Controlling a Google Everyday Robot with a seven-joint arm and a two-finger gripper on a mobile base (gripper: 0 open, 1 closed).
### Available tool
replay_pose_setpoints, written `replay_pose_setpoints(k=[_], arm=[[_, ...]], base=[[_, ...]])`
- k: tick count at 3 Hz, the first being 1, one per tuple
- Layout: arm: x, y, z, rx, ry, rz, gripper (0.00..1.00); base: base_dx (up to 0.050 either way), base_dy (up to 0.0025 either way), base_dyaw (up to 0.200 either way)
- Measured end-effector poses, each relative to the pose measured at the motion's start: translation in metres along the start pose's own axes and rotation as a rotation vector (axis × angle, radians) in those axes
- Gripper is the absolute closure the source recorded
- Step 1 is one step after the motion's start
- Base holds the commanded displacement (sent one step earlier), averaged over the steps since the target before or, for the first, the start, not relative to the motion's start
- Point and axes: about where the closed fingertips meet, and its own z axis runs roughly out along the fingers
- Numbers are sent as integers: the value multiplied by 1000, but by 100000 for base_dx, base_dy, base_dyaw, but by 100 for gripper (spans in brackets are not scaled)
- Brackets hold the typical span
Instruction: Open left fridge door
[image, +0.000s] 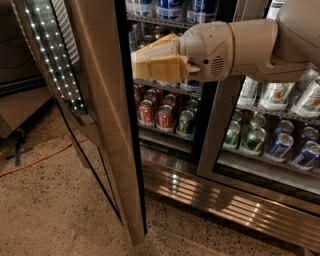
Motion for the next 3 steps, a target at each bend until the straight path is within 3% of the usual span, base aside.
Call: replay_pose_setpoints(k=[3], arm=[[0,0,0,0,0,0,100]], base=[[-2956,-234,16096]])
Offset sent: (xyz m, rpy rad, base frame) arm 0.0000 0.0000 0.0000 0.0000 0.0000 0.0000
